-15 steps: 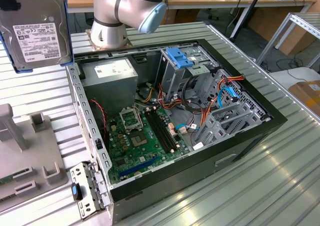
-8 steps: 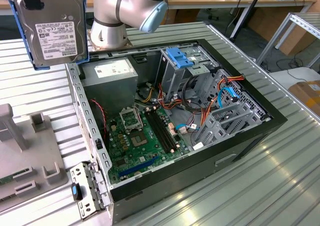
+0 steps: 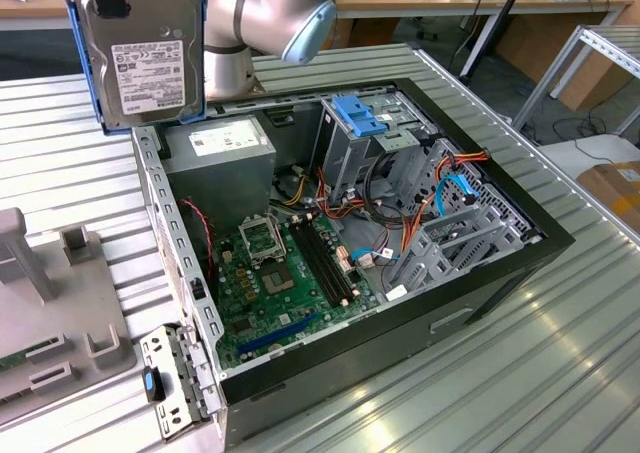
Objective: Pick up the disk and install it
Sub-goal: 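Pick up the disk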
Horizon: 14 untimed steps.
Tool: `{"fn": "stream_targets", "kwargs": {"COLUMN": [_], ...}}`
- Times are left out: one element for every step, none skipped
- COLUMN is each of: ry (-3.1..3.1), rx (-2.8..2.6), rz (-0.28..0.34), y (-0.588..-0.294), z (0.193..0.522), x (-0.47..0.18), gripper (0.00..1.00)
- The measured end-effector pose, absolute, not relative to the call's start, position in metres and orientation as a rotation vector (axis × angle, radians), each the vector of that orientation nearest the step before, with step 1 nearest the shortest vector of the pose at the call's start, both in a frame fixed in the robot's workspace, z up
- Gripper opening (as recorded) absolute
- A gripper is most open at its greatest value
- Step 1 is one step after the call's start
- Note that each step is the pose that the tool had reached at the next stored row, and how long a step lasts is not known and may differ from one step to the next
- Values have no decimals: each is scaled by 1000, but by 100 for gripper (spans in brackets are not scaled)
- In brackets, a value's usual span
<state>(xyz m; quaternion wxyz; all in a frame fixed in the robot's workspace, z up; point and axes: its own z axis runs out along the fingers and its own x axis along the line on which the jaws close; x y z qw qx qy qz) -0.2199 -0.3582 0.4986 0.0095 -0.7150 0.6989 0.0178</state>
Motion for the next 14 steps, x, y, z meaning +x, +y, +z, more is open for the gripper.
{"fn": "stream_targets", "kwargs": {"ry": [2182, 2183, 2182, 2182, 2182, 2183, 2182, 2182, 2182, 2182, 2182, 2183, 2183, 2182], "rx": [-2233, -2232, -2233, -2233, -2233, -2233, -2233, -2233, -2233, -2233, -2233, -2233, -2232, -2232], "rz": [56, 56, 56, 56, 56, 56, 56, 56, 56, 56, 56, 56, 56, 56], "y": [-358, -358, -358, -358, -358, -358, -358, -358, -358, -358, -358, -358, -358, -358], "z": [499, 499, 499, 499, 499, 499, 499, 499, 499, 499, 499, 499, 499, 499], "x": [-216, -215, -211, -205, -201, -197, -194, -191, -189, -185, -184, -182, -182, -182], "gripper": [36, 36, 36, 36, 36, 36, 36, 36, 36, 36, 36, 36, 36, 36]}}
